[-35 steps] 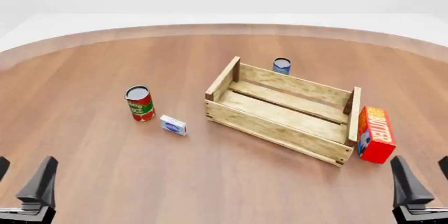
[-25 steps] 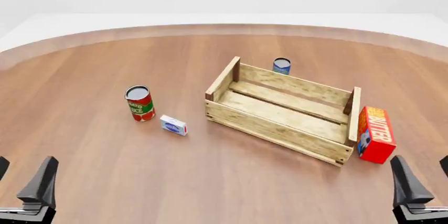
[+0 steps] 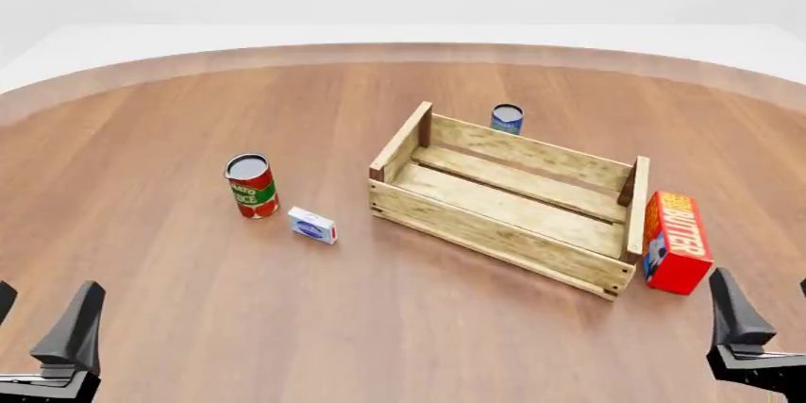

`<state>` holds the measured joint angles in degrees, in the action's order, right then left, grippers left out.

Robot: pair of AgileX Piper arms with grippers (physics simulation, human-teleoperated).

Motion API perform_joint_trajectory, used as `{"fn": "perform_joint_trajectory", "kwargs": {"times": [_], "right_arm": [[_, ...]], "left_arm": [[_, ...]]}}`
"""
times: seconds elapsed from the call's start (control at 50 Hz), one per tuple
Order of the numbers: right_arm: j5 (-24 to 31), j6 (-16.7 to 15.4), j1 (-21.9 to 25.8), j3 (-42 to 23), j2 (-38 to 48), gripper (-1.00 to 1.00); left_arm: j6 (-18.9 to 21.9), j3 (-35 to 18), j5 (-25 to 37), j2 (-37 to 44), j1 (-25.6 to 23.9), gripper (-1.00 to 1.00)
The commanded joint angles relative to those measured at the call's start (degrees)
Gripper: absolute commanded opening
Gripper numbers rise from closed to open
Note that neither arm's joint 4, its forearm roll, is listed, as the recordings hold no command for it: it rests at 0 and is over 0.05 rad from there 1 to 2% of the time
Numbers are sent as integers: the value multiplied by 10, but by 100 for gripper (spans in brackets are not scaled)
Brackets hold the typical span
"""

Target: Pick up the butter and put it in the tray.

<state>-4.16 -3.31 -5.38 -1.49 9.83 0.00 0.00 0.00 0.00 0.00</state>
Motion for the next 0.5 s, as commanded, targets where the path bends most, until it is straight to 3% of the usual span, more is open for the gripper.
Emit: {"fn": "perform_joint_trajectory", "kwargs": {"times": [0.02, 0.22, 0.5], "right_arm": [[-43, -18, -29, 1, 60, 100], [-101, -28, -59, 10, 130, 100], [-153, -34, -66, 15, 190, 100]], "left_arm": [[0, 0, 0, 0, 0, 100], [0, 0, 0, 0, 0, 100], [0, 0, 0, 0, 0, 100]]}}
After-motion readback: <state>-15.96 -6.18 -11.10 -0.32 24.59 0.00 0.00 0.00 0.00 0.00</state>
